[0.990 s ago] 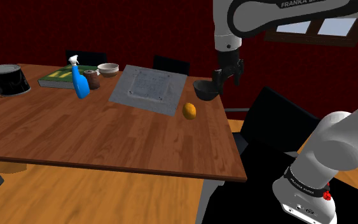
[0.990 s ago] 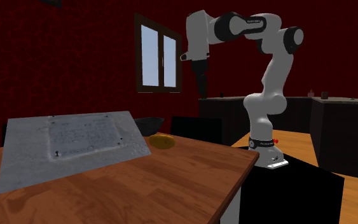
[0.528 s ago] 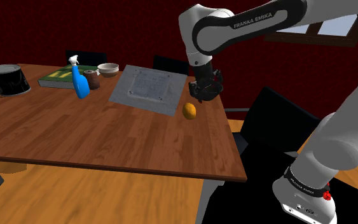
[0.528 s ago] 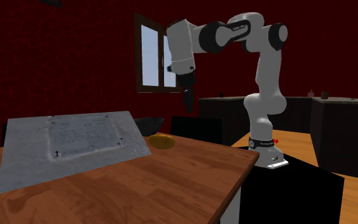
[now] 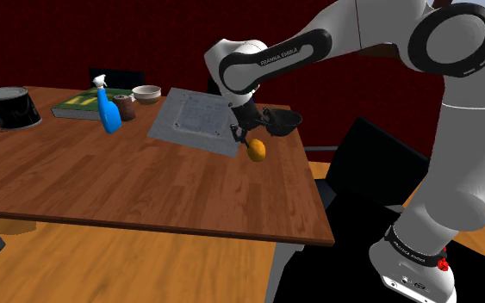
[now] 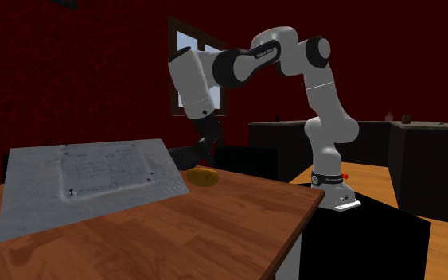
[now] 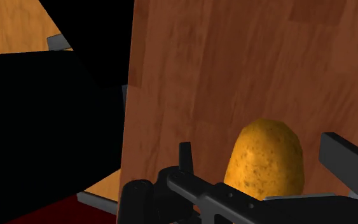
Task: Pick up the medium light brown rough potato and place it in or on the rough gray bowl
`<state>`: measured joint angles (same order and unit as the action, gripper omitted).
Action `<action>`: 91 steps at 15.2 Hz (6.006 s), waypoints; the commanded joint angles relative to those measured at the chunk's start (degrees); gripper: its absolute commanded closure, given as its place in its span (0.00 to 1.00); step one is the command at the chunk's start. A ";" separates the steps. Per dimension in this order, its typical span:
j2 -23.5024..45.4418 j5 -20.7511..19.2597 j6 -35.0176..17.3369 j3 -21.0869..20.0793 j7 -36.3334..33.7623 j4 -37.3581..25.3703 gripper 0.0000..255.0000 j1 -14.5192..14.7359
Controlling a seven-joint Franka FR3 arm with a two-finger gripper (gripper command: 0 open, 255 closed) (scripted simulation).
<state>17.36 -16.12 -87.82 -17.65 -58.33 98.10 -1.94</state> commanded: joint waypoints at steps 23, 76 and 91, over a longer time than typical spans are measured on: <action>12.37 -3.16 -1.41 2.92 -8.33 -6.06 1.00 1.18; 10.48 -8.59 17.39 7.90 13.17 -28.65 1.00 -7.11; 14.70 -10.36 10.28 9.88 17.12 -27.71 1.00 -11.60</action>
<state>32.46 -26.58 -76.65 -7.69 -40.78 69.04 -13.43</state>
